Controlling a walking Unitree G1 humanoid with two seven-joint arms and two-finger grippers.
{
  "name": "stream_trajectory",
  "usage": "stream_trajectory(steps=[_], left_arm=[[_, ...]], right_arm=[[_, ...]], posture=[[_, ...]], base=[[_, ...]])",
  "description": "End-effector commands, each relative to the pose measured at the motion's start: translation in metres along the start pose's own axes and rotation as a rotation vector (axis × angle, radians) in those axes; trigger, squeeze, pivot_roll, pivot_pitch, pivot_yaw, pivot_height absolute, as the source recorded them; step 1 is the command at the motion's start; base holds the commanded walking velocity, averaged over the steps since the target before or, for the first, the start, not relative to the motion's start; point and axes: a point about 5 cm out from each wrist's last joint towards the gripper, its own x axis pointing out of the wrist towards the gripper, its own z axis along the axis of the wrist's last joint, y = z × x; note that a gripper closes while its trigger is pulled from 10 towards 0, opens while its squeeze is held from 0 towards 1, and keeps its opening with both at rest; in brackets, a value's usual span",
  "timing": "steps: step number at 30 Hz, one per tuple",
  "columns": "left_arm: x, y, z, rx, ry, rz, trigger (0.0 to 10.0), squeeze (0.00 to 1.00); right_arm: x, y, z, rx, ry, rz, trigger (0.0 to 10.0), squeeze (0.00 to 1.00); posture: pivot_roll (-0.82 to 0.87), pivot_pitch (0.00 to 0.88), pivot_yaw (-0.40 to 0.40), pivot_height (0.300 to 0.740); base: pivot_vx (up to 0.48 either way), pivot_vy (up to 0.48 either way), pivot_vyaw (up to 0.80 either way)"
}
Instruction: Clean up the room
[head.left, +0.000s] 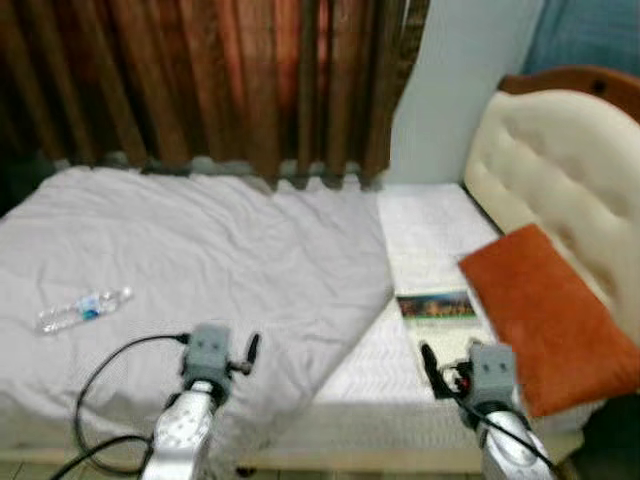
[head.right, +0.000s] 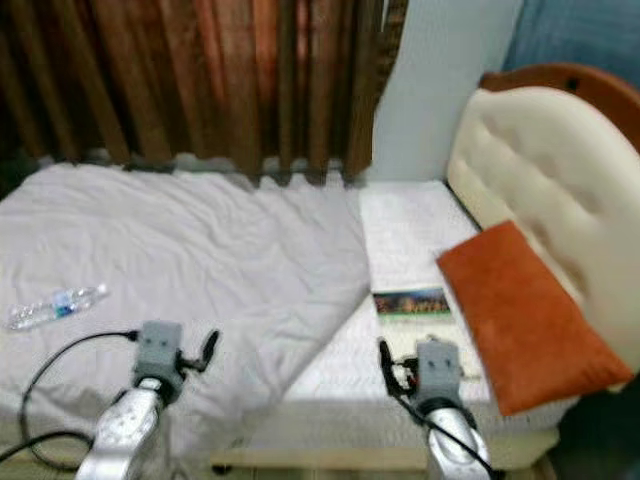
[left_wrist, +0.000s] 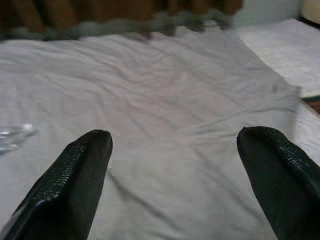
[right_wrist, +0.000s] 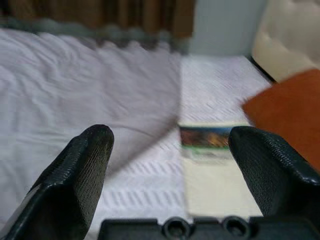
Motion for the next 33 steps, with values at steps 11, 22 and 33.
stream_trajectory(steps=[11, 22, 33], left_arm=[[0.003, -0.017, 0.006, 0.008, -0.012, -0.016, 10.0, 0.00], [0.007, -0.018, 0.016, 0.045, -0.049, -0.022, 10.0, 0.00], [0.010, -0.019, 0.018, 0.047, -0.045, -0.020, 10.0, 0.00]], right_arm=[[0.000, -0.008, -0.002, -0.014, 0.012, -0.002, 10.0, 0.00], [0.005, -0.007, -0.003, -0.025, 0.025, 0.010, 10.0, 0.00], [0.007, -0.007, -0.004, -0.040, 0.027, 0.018, 10.0, 0.00]], posture=[[0.01, 0.000, -0.063, 0.740], [0.01, 0.000, -0.062, 0.740], [0.01, 0.000, -0.062, 0.740]], base=[[0.149, 0.108, 0.00], [0.408, 0.253, -0.22], [0.408, 0.252, -0.22]])
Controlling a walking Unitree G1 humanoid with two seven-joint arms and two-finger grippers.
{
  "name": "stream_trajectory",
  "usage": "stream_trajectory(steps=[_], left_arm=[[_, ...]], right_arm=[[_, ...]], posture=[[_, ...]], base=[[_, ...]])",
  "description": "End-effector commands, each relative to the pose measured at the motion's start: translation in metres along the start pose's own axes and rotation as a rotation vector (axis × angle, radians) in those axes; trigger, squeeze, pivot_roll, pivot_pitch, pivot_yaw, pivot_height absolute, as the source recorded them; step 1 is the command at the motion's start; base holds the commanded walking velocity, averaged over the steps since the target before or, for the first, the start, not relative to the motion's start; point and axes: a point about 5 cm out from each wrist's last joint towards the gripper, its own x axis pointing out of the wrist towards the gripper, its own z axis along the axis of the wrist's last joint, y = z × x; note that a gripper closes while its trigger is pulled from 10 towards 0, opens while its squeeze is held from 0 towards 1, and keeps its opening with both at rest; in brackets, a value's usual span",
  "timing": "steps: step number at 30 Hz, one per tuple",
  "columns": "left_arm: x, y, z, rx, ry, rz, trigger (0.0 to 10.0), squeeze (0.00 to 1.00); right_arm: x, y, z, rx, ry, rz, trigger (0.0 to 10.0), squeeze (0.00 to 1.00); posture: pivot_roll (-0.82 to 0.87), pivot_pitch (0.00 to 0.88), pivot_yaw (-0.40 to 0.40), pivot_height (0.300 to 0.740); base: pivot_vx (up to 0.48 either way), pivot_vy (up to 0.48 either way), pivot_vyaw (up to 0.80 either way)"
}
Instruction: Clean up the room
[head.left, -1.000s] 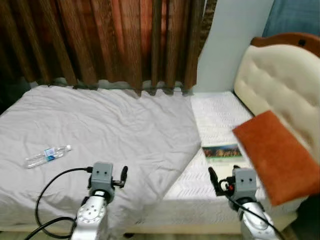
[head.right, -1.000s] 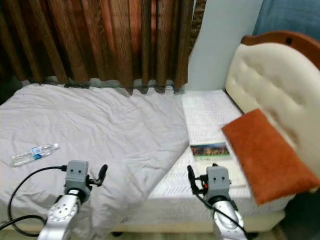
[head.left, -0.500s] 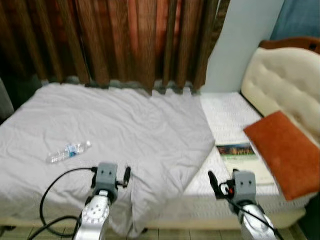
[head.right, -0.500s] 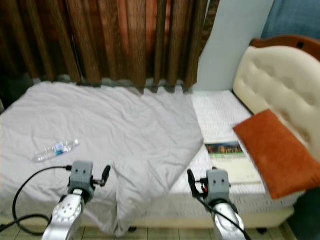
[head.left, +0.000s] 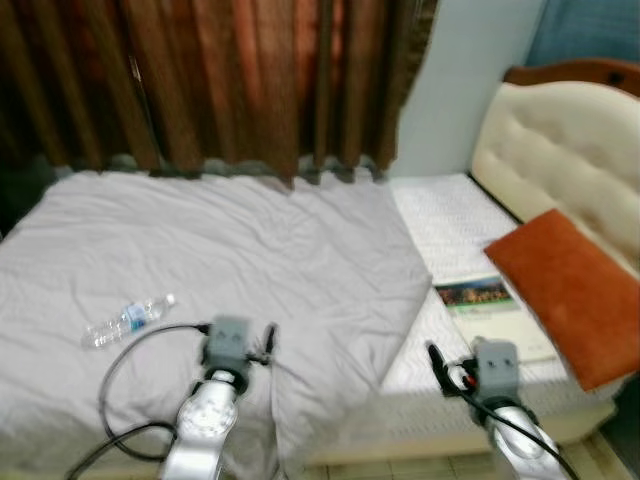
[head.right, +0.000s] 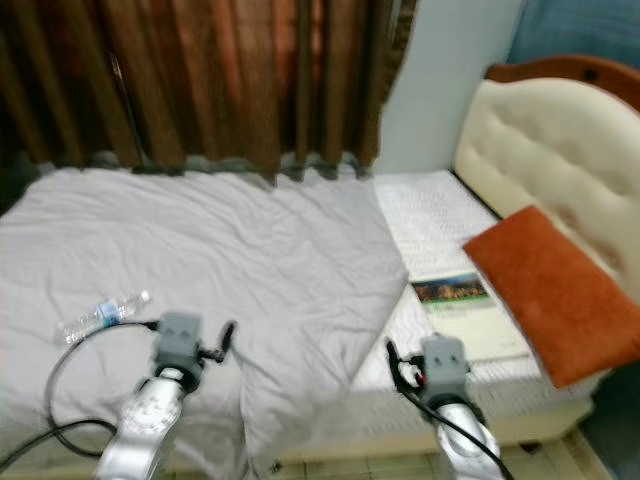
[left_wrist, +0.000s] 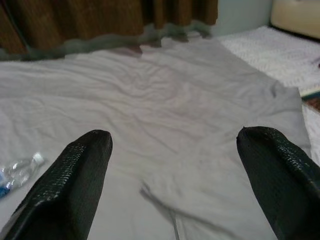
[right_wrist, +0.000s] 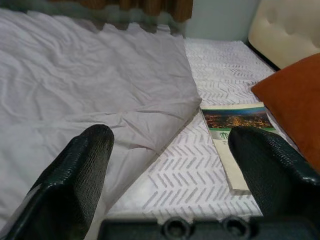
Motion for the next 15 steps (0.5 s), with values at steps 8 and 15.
stream_trajectory(steps=[8, 15], left_arm=[[0.0017, 0.0131, -0.0001, 0.032, 0.017, 0.033, 10.0, 0.00], [0.0034, 0.0116, 0.0011, 0.032, 0.021, 0.021, 10.0, 0.00]], right_arm=[[0.0057, 0.0090, 0.0072, 0.003, -0.030, 0.043, 10.0, 0.00], [0.0042, 0.0090, 0.0029, -0.002, -0.011, 0.045, 10.0, 0.00]], posture=[[0.01, 0.000, -0.062, 0.740], [0.00, 0.000, -0.056, 0.740]], base=[[0.408, 0.252, -0.10], [0.409, 0.251, -0.78]])
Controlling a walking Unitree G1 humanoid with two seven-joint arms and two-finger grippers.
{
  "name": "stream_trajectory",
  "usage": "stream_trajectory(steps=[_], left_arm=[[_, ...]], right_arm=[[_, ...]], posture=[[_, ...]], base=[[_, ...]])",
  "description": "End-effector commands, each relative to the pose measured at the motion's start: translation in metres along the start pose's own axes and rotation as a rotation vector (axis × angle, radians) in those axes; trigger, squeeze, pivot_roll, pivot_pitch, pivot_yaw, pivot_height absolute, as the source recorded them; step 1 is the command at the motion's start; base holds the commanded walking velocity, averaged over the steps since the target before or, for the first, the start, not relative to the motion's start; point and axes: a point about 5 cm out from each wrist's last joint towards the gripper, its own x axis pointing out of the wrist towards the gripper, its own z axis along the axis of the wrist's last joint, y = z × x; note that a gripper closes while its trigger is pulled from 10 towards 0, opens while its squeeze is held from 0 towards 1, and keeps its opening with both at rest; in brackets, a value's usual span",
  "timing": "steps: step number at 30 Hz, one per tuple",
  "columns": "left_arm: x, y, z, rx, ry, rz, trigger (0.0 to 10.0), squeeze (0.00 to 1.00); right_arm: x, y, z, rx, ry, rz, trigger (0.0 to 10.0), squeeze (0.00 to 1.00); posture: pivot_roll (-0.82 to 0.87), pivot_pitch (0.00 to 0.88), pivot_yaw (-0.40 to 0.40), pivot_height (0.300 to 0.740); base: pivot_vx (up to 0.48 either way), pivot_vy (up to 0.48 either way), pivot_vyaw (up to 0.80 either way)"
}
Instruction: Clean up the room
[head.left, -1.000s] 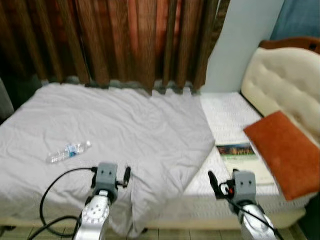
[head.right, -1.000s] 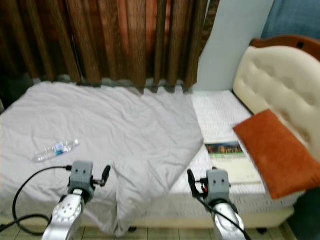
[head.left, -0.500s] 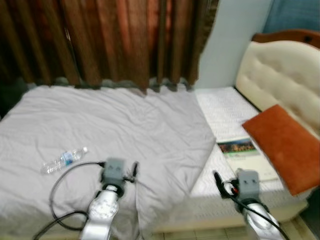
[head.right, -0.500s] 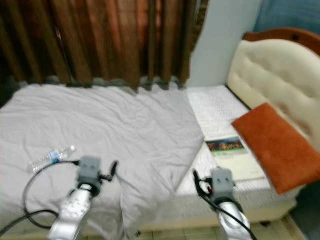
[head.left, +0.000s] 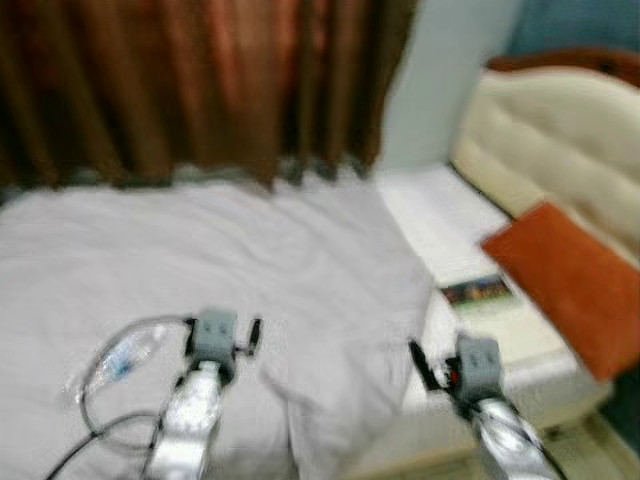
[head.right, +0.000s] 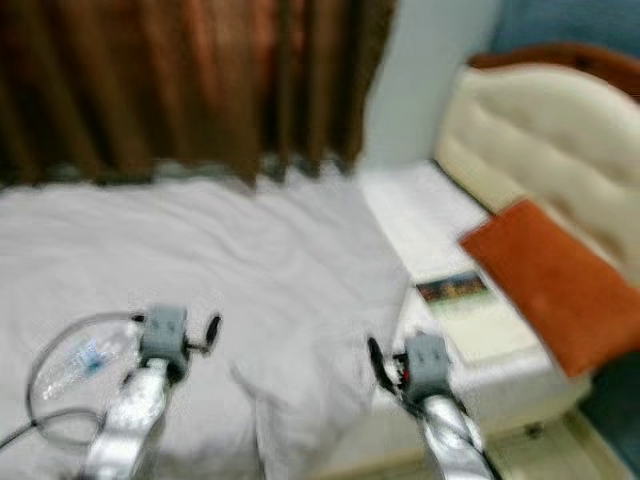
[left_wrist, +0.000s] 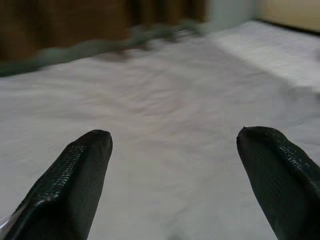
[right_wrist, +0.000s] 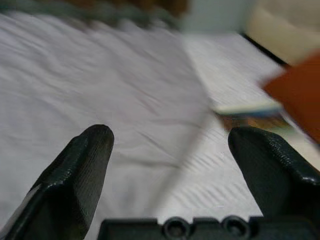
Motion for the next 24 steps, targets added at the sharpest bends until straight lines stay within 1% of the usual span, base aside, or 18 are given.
stream_trajectory(steps=[1, 4, 7, 9, 10, 11, 12, 13, 14, 15, 16, 17, 18, 19, 20, 22, 23, 24], left_arm=[[0.000, 0.009, -0.003, 0.010, 0.026, 0.017, 10.0, 0.00], [0.000, 0.008, -0.004, 0.001, 0.037, 0.013, 10.0, 0.00], [0.003, 0.005, -0.007, 0.000, 0.065, -0.013, 10.0, 0.00], [0.005, 0.000, -0.011, 0.021, 0.102, -0.056, 10.0, 0.00], [0.005, 0.000, -0.011, 0.021, 0.102, -0.056, 10.0, 0.00], [0.006, -0.002, -0.013, 0.030, 0.124, -0.071, 10.0, 0.00], [0.008, -0.005, -0.020, 0.011, 0.167, -0.123, 10.0, 0.00], [0.009, -0.006, -0.021, 0.000, 0.176, -0.137, 10.0, 0.00], [0.013, -0.008, -0.028, -0.007, 0.225, -0.154, 10.0, 0.00], [0.015, -0.008, -0.032, -0.010, 0.260, -0.163, 10.0, 0.00], [0.019, -0.008, -0.035, -0.028, 0.298, -0.154, 10.0, 0.00], [0.021, -0.007, -0.037, -0.041, 0.320, -0.148, 10.0, 0.00], [0.024, -0.006, -0.036, -0.060, 0.328, -0.130, 10.0, 0.00], [0.026, -0.006, -0.035, -0.073, 0.332, -0.119, 10.0, 0.00], [0.031, -0.005, -0.031, -0.115, 0.346, -0.101, 10.0, 0.00], [0.036, -0.007, -0.026, -0.161, 0.342, -0.090, 10.0, 0.00], [0.038, -0.008, -0.023, -0.173, 0.338, -0.092, 10.0, 0.00], [0.040, -0.012, -0.022, -0.163, 0.341, -0.088, 10.0, 0.00]], right_arm=[[0.003, 0.006, 0.003, -0.001, -0.006, 0.016, 10.0, 0.00], [0.001, 0.006, 0.002, -0.002, -0.002, 0.018, 10.0, 0.00], [-0.001, 0.007, -0.001, -0.021, 0.010, 0.028, 10.0, 0.00], [-0.002, 0.007, -0.001, -0.023, 0.011, 0.027, 10.0, 0.00], [-0.002, 0.007, -0.001, -0.023, 0.011, 0.027, 10.0, 0.00], [-0.004, 0.007, -0.001, -0.022, 0.009, 0.026, 10.0, 0.00], [-0.008, 0.007, -0.001, -0.016, 0.004, 0.022, 10.0, 0.00], [-0.009, 0.007, -0.001, -0.014, 0.003, 0.021, 10.0, 0.00], [-0.012, 0.008, -0.002, -0.012, 0.007, 0.020, 10.0, 0.00], [-0.013, 0.008, -0.003, -0.012, 0.010, 0.020, 10.0, 0.00], [-0.018, 0.009, -0.004, -0.010, 0.016, 0.023, 10.0, 0.00], [-0.021, 0.010, -0.005, -0.009, 0.020, 0.024, 10.0, 0.00], [-0.031, 0.010, -0.004, -0.011, 0.024, 0.027, 10.0, 0.00], [-0.039, 0.010, -0.003, -0.012, 0.027, 0.028, 10.0, 0.00], [-0.056, 0.014, 0.000, -0.018, 0.033, 0.046, 10.0, 0.00], [-0.071, 0.020, 0.000, -0.030, 0.043, 0.071, 10.0, 0.00], [-0.078, 0.022, 0.002, -0.034, 0.045, 0.077, 10.0, 0.00], [-0.092, 0.025, -0.003, -0.032, 0.078, 0.077, 10.0, 0.00]], posture=[[0.00, 0.000, -0.055, 0.740], [-0.01, 0.000, -0.053, 0.740], [-0.01, 0.000, -0.051, 0.740], [-0.02, 0.000, -0.050, 0.740], [-0.02, 0.000, -0.050, 0.740], [-0.02, 0.000, -0.049, 0.740], [-0.03, 0.020, -0.051, 0.740], [-0.03, 0.020, -0.051, 0.740], [-0.04, 0.050, -0.053, 0.740], [-0.04, 0.050, -0.053, 0.740], [-0.06, 0.102, -0.054, 0.740], [-0.06, 0.102, -0.054, 0.740], [-0.11, 0.202, -0.064, 0.740], [-0.11, 0.202, -0.064, 0.740], [-0.17, 0.291, -0.062, 0.740], [-0.21, 0.370, -0.066, 0.740], [-0.22, 0.393, -0.065, 0.740], [-0.25, 0.456, -0.067, 0.740]], base=[[0.409, 0.247, -0.79], [0.410, 0.246, -0.79], [0.415, 0.240, 0.00], [0.000, 0.000, 0.00], [0.000, 0.000, 0.00], [0.000, 0.000, 0.00], [0.000, 0.000, 0.00], [0.000, 0.000, 0.00], [0.000, 0.000, 0.00], [0.000, 0.000, 0.00], [0.000, 0.000, 0.00], [0.000, 0.000, 0.00], [0.000, 0.000, 0.00], [0.000, 0.000, 0.00], [0.000, 0.000, 0.00], [0.000, 0.000, 0.00], [0.000, 0.000, 0.00], [0.000, 0.000, 0.00]])
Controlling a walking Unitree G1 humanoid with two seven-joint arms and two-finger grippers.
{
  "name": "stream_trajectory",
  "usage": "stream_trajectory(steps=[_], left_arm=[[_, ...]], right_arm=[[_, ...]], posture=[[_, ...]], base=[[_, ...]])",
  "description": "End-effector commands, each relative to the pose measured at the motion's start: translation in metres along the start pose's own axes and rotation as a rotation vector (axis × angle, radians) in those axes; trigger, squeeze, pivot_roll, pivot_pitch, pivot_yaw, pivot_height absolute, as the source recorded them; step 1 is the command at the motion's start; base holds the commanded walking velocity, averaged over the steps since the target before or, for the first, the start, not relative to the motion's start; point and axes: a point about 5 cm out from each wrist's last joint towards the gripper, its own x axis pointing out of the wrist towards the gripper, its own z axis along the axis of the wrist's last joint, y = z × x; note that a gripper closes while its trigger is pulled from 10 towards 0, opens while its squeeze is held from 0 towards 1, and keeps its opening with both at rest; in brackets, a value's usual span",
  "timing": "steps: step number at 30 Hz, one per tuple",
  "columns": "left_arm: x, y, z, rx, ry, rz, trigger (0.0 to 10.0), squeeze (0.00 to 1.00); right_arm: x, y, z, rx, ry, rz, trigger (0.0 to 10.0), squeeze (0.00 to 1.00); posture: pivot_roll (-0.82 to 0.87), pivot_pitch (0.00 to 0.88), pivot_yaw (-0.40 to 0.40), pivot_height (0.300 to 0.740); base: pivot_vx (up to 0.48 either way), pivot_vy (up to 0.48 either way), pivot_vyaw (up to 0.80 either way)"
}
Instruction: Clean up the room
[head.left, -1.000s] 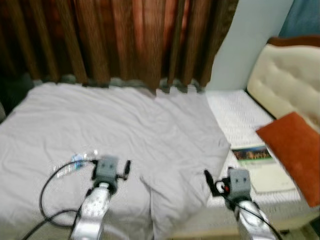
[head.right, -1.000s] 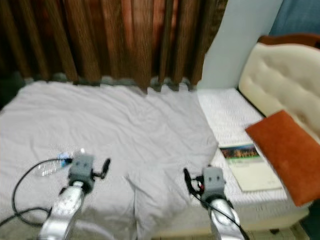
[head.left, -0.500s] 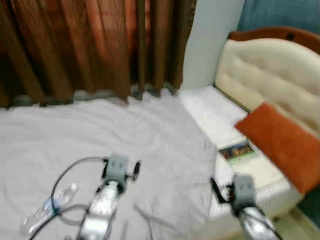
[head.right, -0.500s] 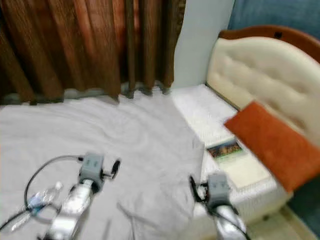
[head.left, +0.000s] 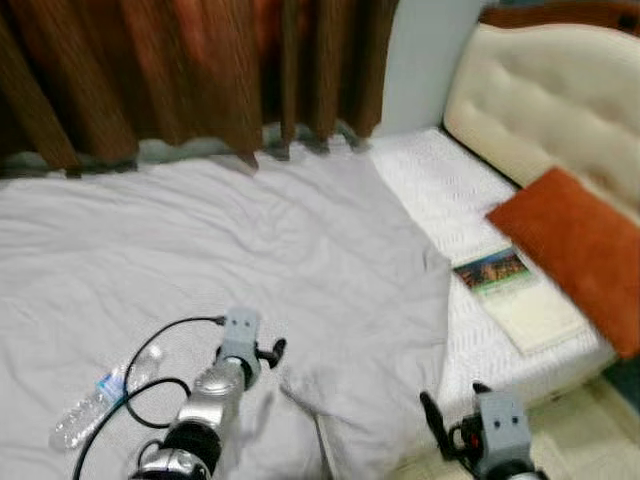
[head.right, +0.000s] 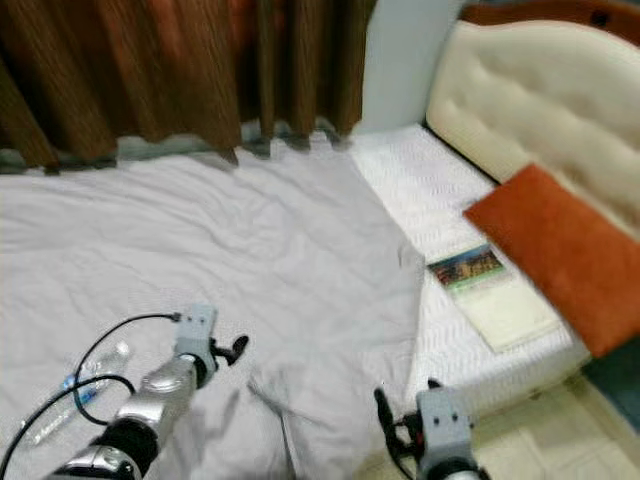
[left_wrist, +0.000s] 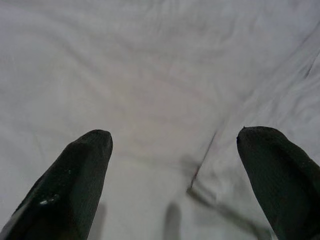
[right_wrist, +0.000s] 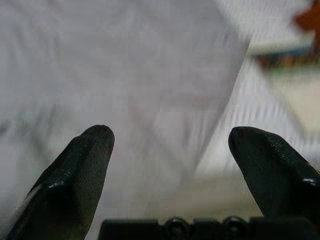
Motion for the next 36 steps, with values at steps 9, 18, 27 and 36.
stream_trajectory(steps=[9, 18, 27, 36], left_arm=[[0.009, -0.011, 0.027, -0.177, -0.095, 0.040, 10.0, 0.00], [0.007, 0.001, 0.026, -0.372, -0.138, 0.135, 10.0, 0.00], [0.008, -0.013, 0.017, -0.540, -0.113, 0.082, 10.0, 0.00], [0.010, -0.040, 0.016, -0.522, -0.053, -0.035, 0.0, 0.00]], right_arm=[[-0.073, 0.005, 0.013, 0.000, 0.108, -0.020, 10.0, 0.00], [-0.112, 0.012, 0.010, 0.001, 0.229, 0.009, 10.0, 0.00], [-0.118, 0.015, 0.011, 0.008, 0.262, 0.020, 10.0, 0.00], [-0.126, 0.015, 0.007, 0.008, 0.294, 0.008, 10.0, 0.00]], posture=[[-0.38, 0.609, -0.120, 0.740], [-0.39, 0.652, -0.159, 0.740], [-0.39, 0.645, -0.163, 0.740], [-0.39, 0.636, -0.162, 0.740]], base=[[0.000, 0.000, 0.00], [0.000, 0.000, 0.00], [0.000, 0.000, 0.00], [0.000, 0.000, 0.00]])
